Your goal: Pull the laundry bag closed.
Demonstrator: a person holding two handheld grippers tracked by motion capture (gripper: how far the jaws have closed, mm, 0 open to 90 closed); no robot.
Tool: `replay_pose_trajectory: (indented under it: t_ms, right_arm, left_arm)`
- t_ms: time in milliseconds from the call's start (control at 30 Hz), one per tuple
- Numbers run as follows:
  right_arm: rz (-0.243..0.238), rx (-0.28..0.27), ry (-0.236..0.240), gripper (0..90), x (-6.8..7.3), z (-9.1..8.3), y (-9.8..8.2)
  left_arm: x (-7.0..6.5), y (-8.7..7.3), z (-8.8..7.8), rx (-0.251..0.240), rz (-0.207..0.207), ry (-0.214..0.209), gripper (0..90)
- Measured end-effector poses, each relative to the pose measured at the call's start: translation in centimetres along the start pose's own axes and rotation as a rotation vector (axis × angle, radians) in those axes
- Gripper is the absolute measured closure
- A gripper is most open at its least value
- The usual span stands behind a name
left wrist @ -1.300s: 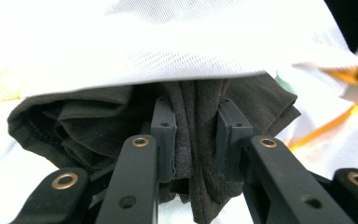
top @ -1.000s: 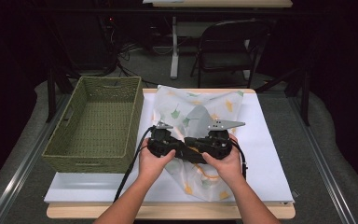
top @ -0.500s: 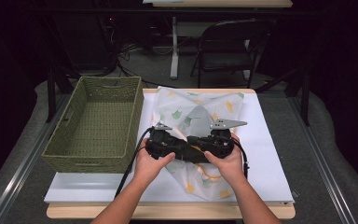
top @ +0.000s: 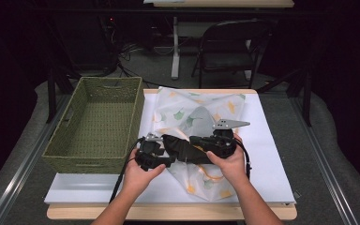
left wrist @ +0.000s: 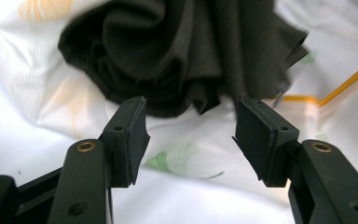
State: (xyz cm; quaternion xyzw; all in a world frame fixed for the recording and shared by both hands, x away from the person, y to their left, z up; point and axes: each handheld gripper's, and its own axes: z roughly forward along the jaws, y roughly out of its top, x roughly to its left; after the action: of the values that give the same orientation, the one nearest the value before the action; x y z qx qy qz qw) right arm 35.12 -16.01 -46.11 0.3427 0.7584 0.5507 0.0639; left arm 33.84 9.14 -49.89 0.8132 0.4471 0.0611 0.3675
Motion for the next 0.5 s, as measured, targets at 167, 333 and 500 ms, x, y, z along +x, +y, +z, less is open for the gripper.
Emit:
replay_pose_trajectory:
  t_ms: [167,333,500]
  right_arm:
    - [0.008,0.0,0.0,90.0,0.0,0.0,-0.1]
    - [0.011,0.005,0.001,90.0,-0.1,0.0,-0.1]
    - [0.014,0.002,0.0,90.0,-0.2,0.0,-0.2]
  left_arm:
    - [0.7,-0.9,1.3,0.034,0.017,0.048,47.1]
    - [2.0,-1.1,2.4,0.04,-0.015,0.079,54.0]
    - [3.0,-0.9,3.5,0.04,-0.028,0.111,57.4]
